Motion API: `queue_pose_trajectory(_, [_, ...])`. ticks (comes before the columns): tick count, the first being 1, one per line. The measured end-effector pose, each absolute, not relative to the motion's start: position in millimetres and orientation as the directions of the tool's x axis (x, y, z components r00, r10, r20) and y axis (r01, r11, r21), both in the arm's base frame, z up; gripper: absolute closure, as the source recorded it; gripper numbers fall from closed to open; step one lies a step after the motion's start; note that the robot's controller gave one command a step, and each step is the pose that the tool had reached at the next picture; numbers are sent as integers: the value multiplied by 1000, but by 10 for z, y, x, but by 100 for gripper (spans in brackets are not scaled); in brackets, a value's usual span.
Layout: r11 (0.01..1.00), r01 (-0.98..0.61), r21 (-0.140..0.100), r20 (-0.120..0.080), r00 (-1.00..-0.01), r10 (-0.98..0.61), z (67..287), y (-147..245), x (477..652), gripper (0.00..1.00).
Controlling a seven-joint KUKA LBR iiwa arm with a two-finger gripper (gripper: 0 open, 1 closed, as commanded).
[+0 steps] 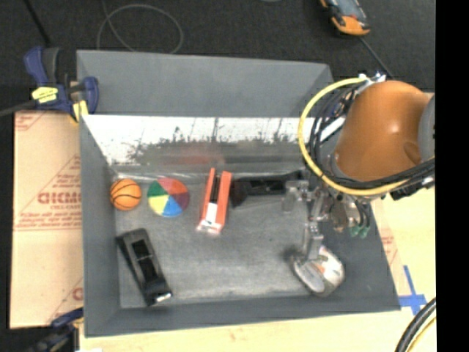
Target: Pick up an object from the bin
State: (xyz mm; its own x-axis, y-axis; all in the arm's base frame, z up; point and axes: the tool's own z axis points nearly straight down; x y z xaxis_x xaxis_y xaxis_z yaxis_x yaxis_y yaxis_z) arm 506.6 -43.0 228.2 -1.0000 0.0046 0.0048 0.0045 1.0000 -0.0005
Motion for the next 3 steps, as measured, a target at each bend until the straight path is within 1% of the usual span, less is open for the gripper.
queue_pose_trajectory(1, [1000, 3, -2, -4, -1000, 3, 2324, -430, 5081, 0])
queue_pose_trajectory(2, [999, -41, -3, -9, -999, -41, 1656, -844, 5153, 0])
queue_pose_trajectory(3, [1000, 2, -1, -1, -1000, 2, 1611, -1353, 4975, 0])
